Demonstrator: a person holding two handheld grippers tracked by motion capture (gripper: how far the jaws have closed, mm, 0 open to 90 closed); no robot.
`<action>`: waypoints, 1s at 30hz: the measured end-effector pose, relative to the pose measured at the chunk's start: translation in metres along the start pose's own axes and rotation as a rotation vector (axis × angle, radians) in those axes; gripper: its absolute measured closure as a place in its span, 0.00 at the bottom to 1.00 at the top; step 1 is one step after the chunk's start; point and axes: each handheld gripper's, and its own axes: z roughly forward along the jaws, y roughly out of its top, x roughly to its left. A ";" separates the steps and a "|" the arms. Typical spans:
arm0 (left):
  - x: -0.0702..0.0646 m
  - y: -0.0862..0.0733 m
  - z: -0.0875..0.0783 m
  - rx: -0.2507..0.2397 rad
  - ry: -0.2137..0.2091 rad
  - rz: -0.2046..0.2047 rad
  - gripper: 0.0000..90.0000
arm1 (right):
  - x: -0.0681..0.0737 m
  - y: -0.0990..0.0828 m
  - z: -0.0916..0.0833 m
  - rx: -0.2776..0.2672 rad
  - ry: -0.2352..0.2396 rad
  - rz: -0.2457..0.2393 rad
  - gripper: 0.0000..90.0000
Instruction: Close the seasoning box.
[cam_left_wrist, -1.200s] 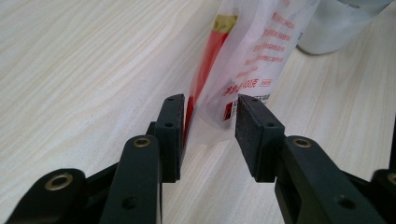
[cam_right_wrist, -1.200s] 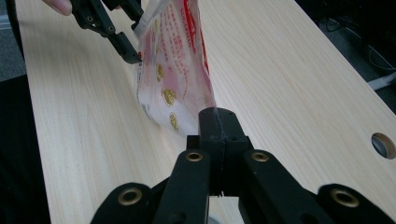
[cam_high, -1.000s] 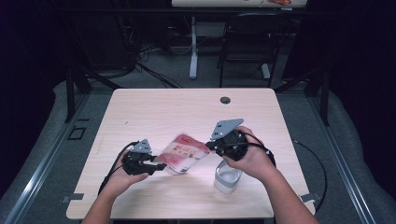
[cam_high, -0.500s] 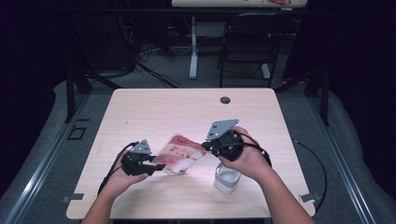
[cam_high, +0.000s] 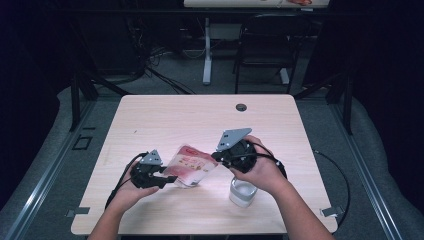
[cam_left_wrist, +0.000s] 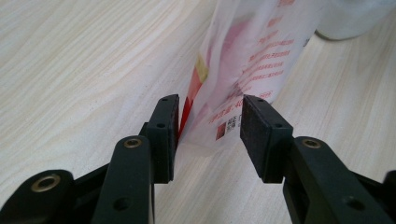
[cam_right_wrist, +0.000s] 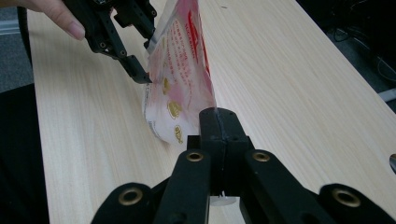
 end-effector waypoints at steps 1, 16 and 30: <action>0.000 0.000 0.000 -0.002 -0.002 -0.002 0.64 | 0.000 0.000 0.000 -0.003 0.001 0.002 1.00; -0.002 0.000 -0.020 -0.087 -0.031 -0.003 0.60 | 0.008 0.015 0.009 -0.057 0.057 -0.001 0.96; -0.001 -0.007 -0.037 -0.107 -0.016 -0.039 0.59 | 0.015 0.031 0.021 -0.124 0.141 0.036 0.81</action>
